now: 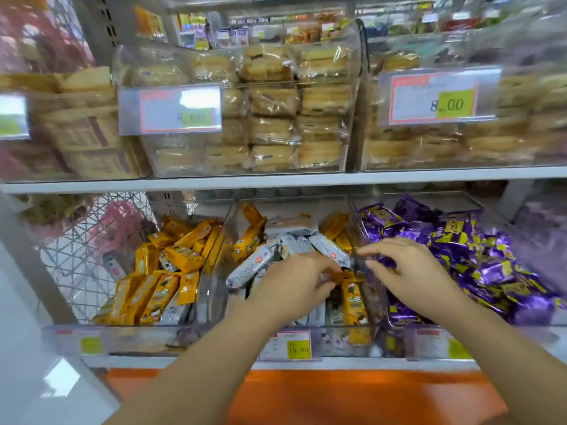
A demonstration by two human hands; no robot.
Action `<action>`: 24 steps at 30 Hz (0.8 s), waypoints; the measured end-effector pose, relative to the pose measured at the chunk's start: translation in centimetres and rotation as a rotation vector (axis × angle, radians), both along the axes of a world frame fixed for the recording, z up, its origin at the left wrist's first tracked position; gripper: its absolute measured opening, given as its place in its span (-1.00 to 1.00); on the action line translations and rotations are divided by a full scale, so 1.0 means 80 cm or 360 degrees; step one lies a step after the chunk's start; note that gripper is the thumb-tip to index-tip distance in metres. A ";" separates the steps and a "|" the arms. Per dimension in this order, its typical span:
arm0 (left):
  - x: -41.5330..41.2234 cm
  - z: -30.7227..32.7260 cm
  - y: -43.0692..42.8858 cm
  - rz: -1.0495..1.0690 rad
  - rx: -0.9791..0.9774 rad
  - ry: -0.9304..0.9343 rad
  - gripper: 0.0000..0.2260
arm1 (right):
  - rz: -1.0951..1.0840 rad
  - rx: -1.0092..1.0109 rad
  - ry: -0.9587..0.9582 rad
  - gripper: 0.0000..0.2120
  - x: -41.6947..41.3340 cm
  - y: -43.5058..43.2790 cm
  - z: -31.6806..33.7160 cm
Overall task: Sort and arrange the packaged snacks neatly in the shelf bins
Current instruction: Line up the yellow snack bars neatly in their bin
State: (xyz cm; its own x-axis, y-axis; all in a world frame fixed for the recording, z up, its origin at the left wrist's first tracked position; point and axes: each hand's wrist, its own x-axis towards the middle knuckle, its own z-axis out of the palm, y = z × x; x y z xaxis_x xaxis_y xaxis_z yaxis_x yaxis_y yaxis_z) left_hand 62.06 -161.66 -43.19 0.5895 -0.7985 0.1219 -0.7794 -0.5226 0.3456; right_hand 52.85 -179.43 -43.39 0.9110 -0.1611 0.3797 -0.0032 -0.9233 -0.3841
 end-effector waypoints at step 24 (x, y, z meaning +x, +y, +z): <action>-0.022 -0.037 -0.049 0.0119 -0.0529 0.0990 -0.42 | 0.0274 0.0074 -0.0013 -0.76 -0.009 -0.012 -0.016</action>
State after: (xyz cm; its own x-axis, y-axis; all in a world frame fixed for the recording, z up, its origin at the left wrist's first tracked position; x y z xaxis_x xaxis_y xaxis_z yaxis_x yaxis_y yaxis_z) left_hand 60.34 -165.55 -46.19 0.6807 -0.7321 -0.0248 -0.3517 -0.3564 0.8656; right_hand 52.14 -180.40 -44.69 0.9236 -0.0206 0.3828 0.1566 -0.8912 -0.4257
